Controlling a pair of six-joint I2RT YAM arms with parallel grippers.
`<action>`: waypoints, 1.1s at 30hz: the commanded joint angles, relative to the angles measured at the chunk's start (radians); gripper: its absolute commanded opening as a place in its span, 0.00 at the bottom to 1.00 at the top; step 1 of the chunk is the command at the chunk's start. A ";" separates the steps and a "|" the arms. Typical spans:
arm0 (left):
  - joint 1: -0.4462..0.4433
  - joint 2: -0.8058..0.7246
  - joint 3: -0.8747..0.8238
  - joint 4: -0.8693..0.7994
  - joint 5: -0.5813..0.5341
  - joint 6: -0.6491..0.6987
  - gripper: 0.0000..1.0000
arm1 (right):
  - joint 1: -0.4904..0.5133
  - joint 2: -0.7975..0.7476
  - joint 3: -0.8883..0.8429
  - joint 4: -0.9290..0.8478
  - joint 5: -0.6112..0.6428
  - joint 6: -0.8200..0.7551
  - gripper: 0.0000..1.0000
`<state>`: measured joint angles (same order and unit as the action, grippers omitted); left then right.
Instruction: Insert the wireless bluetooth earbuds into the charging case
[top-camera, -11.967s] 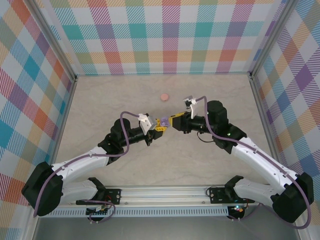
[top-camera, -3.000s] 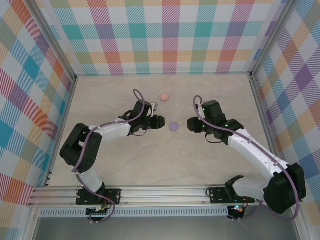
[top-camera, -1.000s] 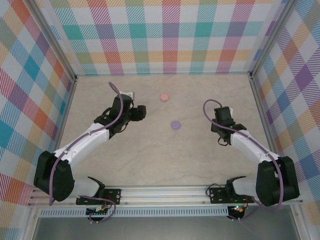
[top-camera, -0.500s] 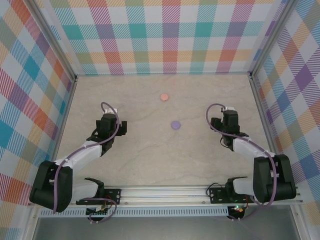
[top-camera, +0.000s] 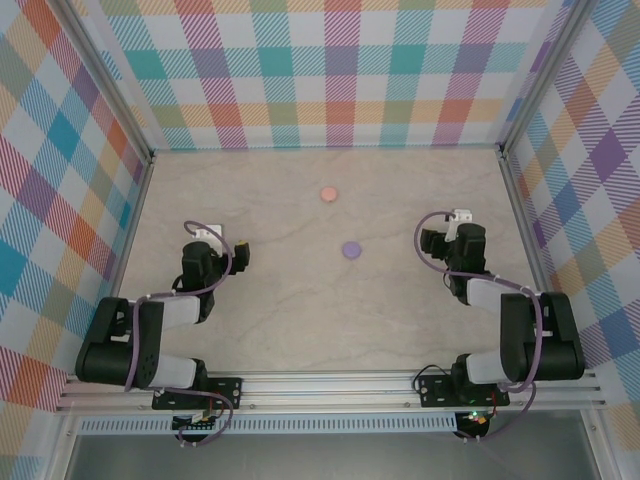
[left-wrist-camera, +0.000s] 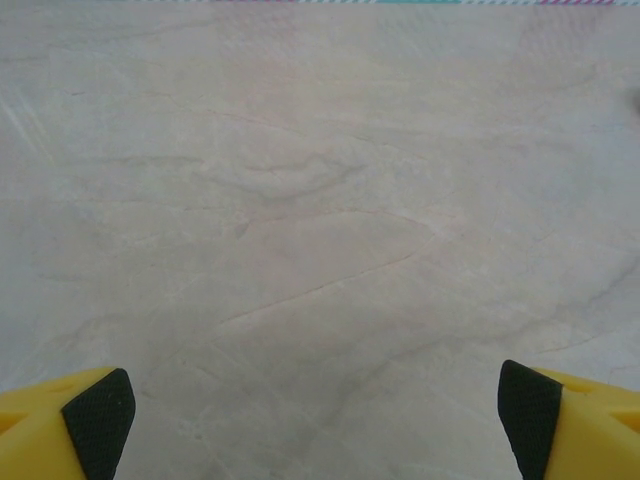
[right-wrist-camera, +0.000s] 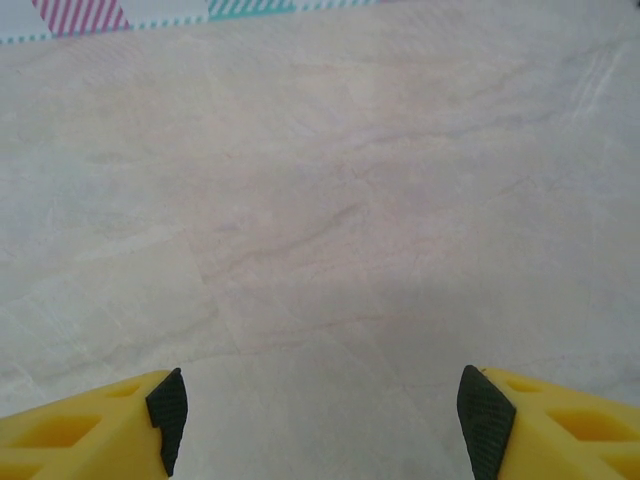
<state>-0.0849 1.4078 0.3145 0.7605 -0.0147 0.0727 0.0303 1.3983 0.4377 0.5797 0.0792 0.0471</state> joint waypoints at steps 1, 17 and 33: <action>0.021 0.050 -0.008 0.164 0.093 0.017 0.94 | -0.014 0.026 -0.030 0.158 -0.041 -0.028 0.75; 0.024 0.157 0.110 0.037 -0.046 -0.038 1.00 | -0.015 0.123 -0.019 0.212 -0.057 -0.033 1.00; 0.023 0.157 0.111 0.036 -0.044 -0.037 1.00 | -0.016 0.125 -0.017 0.210 -0.059 -0.033 1.00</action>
